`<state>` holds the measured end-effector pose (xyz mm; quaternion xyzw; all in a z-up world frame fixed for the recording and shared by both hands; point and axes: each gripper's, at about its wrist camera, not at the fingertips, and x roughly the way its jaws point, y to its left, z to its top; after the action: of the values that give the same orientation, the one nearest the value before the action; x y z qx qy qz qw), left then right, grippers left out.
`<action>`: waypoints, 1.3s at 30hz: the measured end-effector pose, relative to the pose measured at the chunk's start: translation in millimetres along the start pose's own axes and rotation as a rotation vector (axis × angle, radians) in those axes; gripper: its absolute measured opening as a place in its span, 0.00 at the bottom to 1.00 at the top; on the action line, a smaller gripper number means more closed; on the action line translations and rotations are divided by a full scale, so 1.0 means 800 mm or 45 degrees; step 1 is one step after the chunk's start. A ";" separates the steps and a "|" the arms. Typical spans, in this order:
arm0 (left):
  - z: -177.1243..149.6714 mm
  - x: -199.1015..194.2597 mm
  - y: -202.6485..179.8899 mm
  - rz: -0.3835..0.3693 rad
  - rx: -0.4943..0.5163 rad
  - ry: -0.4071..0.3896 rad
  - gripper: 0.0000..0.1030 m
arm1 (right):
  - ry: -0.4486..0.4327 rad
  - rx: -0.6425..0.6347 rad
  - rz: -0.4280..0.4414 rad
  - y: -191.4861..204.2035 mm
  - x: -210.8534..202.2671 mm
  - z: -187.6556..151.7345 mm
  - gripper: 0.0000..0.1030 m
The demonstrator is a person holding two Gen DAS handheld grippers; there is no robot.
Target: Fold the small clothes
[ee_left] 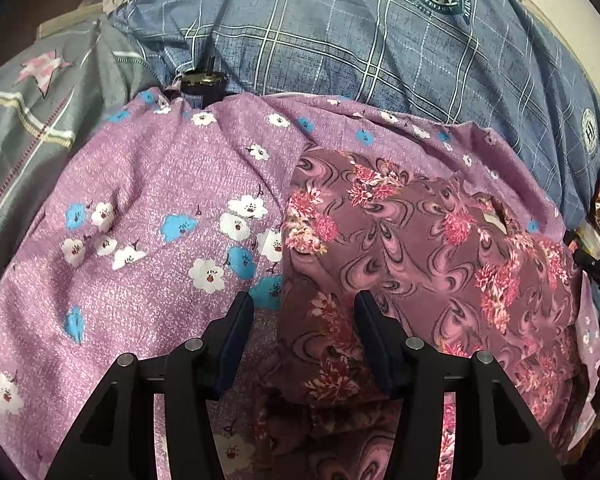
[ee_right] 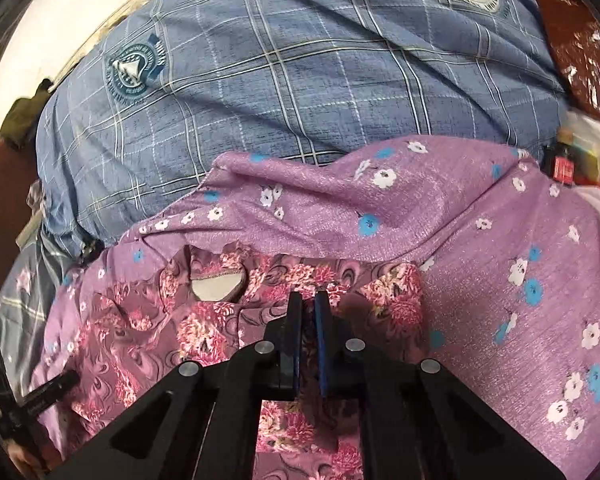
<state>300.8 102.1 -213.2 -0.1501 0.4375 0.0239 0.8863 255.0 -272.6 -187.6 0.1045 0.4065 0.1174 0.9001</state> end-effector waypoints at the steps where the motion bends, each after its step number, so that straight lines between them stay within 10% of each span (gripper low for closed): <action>1: -0.001 0.002 0.000 0.002 -0.002 0.009 0.51 | 0.017 0.009 -0.010 -0.003 0.006 -0.003 0.05; 11: -0.005 0.001 -0.009 0.011 0.046 0.007 0.51 | 0.107 0.117 -0.145 -0.035 0.039 -0.009 0.05; 15: -0.003 -0.001 -0.006 0.017 0.033 0.003 0.52 | 0.152 0.199 -0.120 -0.047 0.036 -0.015 0.19; 18: -0.002 -0.008 -0.009 0.008 0.046 -0.036 0.49 | -0.025 0.223 -0.101 -0.049 -0.008 -0.012 0.36; 23: -0.007 -0.015 -0.019 0.003 0.091 -0.063 0.49 | 0.071 0.069 0.107 -0.005 -0.018 -0.037 0.31; 28: -0.010 0.006 -0.017 0.058 0.079 0.035 0.53 | 0.294 -0.165 -0.013 0.048 0.023 -0.077 0.25; 35: -0.005 -0.019 -0.003 0.007 0.026 -0.047 0.53 | 0.225 -0.204 -0.014 0.059 -0.008 -0.091 0.27; 39: -0.015 0.004 -0.006 0.052 0.054 0.075 0.65 | 0.178 -0.205 0.085 0.070 -0.011 -0.091 0.30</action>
<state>294.3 93.7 -222.0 -0.1230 0.4667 0.0282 0.8754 187.5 -215.5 -212.7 0.0368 0.4537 0.1868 0.8706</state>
